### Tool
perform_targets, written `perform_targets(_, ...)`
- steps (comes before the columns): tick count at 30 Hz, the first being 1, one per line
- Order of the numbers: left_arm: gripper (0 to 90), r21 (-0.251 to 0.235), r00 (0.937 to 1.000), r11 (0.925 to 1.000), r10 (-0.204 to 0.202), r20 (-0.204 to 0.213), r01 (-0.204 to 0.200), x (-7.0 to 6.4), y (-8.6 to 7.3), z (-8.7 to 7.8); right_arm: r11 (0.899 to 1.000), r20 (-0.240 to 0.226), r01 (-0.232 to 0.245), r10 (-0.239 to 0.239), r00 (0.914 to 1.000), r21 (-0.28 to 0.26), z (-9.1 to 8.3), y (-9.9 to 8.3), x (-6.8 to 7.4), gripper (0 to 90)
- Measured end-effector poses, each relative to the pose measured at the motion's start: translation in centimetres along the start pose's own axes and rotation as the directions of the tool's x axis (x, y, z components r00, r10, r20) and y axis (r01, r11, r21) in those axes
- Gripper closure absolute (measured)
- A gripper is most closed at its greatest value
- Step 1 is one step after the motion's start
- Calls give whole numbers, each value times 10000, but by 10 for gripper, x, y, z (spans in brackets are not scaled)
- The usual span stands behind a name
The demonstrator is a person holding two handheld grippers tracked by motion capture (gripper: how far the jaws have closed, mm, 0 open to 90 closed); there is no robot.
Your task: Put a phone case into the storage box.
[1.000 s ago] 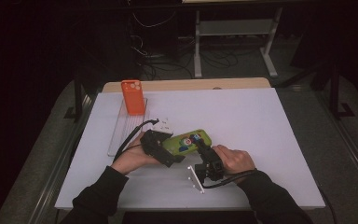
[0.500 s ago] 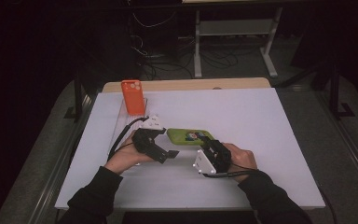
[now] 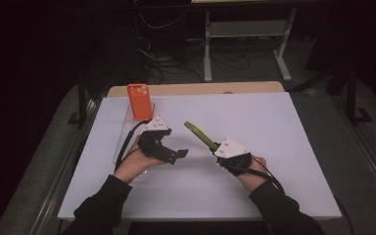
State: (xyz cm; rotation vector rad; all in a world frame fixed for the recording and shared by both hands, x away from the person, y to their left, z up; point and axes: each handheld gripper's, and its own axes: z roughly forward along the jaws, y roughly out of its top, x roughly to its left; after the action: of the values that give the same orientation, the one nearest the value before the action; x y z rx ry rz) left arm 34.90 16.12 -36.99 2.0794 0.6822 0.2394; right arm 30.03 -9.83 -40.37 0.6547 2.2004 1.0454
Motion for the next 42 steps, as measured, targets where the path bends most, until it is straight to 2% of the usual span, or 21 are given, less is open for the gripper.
perform_targets(2,0,19,10000,10000,-11,2,11,0,0,1,9955,-403,-945,946,9947,23,0,0,-3,761)
perform_targets(3,0,13,9999,9999,-104,8,104,-1,1,2,9936,-510,-1127,1126,9923,7,0,0,-4,760)
perform_targets(7,0,-106,9998,9998,-168,-75,167,-3,4,5,9746,-984,-2234,2240,9696,170,2,-2,-9,760)
perform_targets(9,0,-343,9995,9989,-311,-90,307,-3,6,7,9687,-1114,-2475,2478,9624,173,3,-3,-10,760)
perform_targets(11,0,-610,9980,9962,-625,-57,620,-3,9,8,9536,-1380,-3004,2999,9439,182,4,-3,-10,760)
perform_targets(12,0,-711,9977,9952,-681,-58,675,-3,10,9,9428,-1575,-3326,3318,9301,221,3,-2,-10,760)
perform_targets(14,0,-862,9966,9929,-823,-38,817,-3,12,10,9381,-1638,-3458,3442,9245,197,4,-1,-9,760)
perform_targets(17,0,-876,9970,9932,-768,-4,765,-2,15,12,9242,-1956,-3815,3775,9051,185,6,-1,-8,760)
perform_targets(18,0,-895,9966,9926,-825,28,824,-3,16,13,9236,-2023,-3829,3785,9032,184,6,0,-7,760)
perform_targets(21,0,-967,9966,9919,-817,128,826,-5,19,14,9273,-2055,-3740,3691,9064,159,6,1,-5,760)
perform_targets(23,0,-1086,9960,9901,-872,184,887,-6,20,16,9251,-2097,-3792,3742,9033,171,6,1,-4,760)
perform_targets(28,0,-1334,9939,9852,-1032,377,1074,-5,24,18,9247,-2110,-3804,3747,9028,141,7,1,-4,760)
perform_targets(35,0,-1565,9913,9795,-1197,542,1269,-5,29,22,9218,-2303,-3877,3783,8966,45,7,2,-3,760)
perform_targets(37,0,-1679,9896,9762,-1272,679,1370,-6,30,26,9192,-2395,-3937,3830,8922,33,7,3,-2,760)
perform_targets(41,0,-1756,9902,9752,-1252,626,1344,-8,31,30,9221,-2481,-3869,3752,8931,16,8,5,0,760)
perform_targets(42,0,-1815,9885,9726,-1343,698,1450,-8,31,30,9210,-2499,-3895,3775,8917,12,8,5,1,760)
